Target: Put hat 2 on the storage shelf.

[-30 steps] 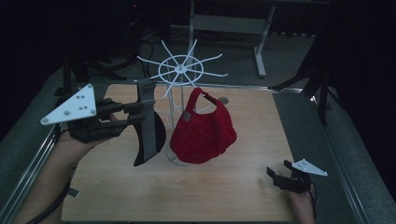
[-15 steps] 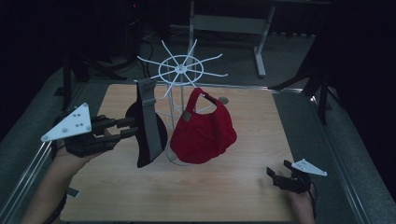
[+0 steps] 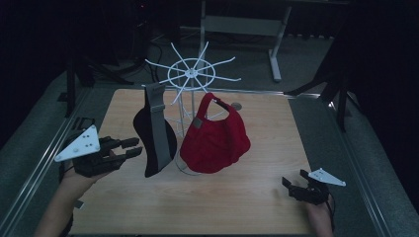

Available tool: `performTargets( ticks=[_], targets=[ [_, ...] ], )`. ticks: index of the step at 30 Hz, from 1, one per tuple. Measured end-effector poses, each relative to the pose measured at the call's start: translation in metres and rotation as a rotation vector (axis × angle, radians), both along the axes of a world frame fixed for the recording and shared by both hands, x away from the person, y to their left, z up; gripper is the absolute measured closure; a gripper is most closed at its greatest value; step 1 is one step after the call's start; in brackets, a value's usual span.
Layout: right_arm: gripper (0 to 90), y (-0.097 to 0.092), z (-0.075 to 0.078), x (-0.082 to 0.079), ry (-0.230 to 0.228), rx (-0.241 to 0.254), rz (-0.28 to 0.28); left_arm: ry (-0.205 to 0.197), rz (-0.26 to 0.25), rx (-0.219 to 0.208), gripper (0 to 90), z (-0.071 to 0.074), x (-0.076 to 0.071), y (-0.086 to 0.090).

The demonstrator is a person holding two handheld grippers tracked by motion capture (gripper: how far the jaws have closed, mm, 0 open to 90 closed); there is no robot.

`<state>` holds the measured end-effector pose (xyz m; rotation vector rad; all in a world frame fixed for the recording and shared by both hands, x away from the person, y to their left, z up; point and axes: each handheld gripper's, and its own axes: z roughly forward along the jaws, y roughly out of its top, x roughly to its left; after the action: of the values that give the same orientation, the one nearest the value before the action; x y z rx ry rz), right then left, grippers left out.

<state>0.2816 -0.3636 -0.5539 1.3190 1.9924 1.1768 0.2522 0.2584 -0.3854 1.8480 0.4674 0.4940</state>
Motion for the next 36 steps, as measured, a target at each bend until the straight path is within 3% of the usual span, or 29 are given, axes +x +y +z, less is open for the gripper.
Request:
performTargets(
  ticks=[10,15,24,31,36],
  targets=[
    [13.7,0.0,0.0,0.0,-0.005,0.001,-0.001,0.054,0.064,-0.013,68.4,-0.042,-0.001,0.012],
    [13.7,0.0,0.0,0.0,-0.004,-0.004,0.0,0.081,0.093,0.017,67.0,-0.066,-0.004,0.013],
    [13.7,0.001,0.0,0.0,-0.005,-0.008,0.002,0.135,0.121,-0.011,66.1,-0.1,-0.008,0.018],
    [13.7,0.001,0.001,0.0,-0.009,-0.005,0.0,0.151,0.14,-0.018,66.0,-0.121,-0.008,0.019],
    [13.7,0.0,0.001,-0.001,-0.017,0.002,-0.005,0.155,0.169,0.007,66.0,-0.135,-0.01,0.019]
  ],
)
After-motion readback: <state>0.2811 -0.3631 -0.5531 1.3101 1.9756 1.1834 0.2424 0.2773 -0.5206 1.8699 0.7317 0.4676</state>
